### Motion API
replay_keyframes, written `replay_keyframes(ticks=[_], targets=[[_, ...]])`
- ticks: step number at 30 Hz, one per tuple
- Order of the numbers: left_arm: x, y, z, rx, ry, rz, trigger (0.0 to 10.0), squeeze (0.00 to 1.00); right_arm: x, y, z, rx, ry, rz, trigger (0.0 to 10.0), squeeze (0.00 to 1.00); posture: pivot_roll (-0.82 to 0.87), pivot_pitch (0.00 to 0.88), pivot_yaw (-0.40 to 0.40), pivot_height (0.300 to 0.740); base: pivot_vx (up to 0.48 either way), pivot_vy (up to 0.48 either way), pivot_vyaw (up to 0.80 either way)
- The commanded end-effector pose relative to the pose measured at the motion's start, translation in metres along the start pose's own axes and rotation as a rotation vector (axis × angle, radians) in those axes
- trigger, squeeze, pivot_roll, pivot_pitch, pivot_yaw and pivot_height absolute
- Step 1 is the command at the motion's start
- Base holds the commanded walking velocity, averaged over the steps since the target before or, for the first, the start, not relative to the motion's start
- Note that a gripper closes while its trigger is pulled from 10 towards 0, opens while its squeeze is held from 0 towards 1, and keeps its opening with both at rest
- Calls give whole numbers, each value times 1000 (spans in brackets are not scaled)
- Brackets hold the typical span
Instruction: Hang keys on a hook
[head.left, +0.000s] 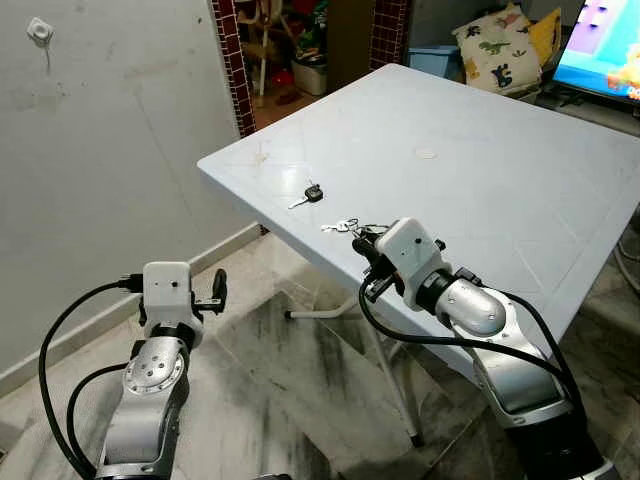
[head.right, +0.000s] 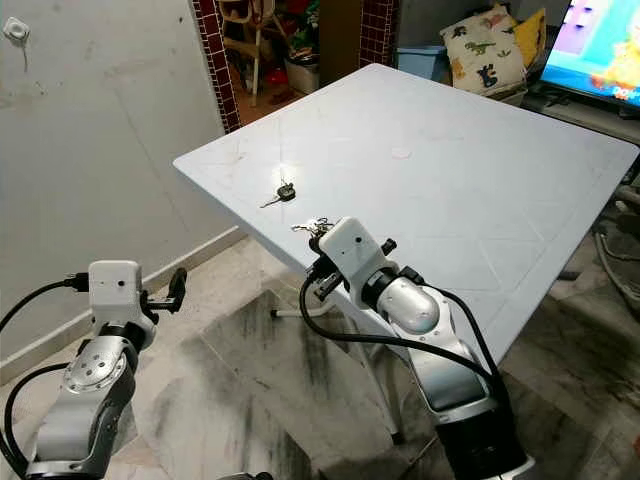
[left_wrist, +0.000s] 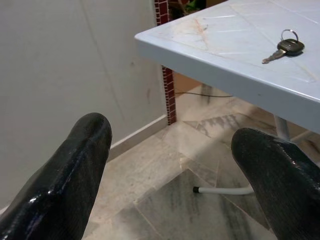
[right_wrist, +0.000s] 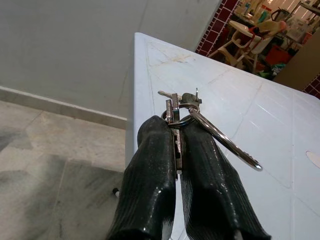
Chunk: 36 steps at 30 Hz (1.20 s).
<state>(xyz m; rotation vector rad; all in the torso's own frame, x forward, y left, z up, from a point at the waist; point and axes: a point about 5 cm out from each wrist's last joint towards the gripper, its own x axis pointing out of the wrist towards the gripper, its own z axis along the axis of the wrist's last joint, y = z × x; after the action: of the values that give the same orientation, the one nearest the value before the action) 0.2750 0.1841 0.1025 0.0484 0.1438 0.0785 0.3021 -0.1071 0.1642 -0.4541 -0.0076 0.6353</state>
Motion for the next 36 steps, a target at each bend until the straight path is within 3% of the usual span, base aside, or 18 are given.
replay_keyframes(ticks=[1, 10, 16, 22, 28, 36], targets=[[2, 3, 1, 10, 5, 17, 10000, 0, 2, 2, 2, -10, -5, 14, 10000, 0, -23, 34, 72, 740, 0, 0, 0], [3, 4, 1, 20, 7, 25, 10000, 0, 3, 2, 1, -13, -2, 11, 10000, 0, -22, 34, 75, 740, 0, 0, 0], [3, 5, 0, 22, 13, 28, 10000, 0, 2, -1, 1, -12, -1, -7, 10000, 0, -23, 33, 77, 740, 0, 480, 0], [4, 4, 0, 22, 12, 22, 10000, 0, -2, -12, -2, 41, -10, -128, 10000, 0, -25, 30, 77, 740, 0, 480, 0], [6, 3, 2, 24, 8, 16, 10000, 0, -10, -24, -16, 169, 21, -288, 10000, 0, -26, 23, 85, 740, 0, 480, 0], [11, 4, 6, 25, -2, 15, 10000, 0, -12, -35, -16, 221, 17, -410, 10000, 0, -23, 4, 95, 740, 0, 480, 0]])
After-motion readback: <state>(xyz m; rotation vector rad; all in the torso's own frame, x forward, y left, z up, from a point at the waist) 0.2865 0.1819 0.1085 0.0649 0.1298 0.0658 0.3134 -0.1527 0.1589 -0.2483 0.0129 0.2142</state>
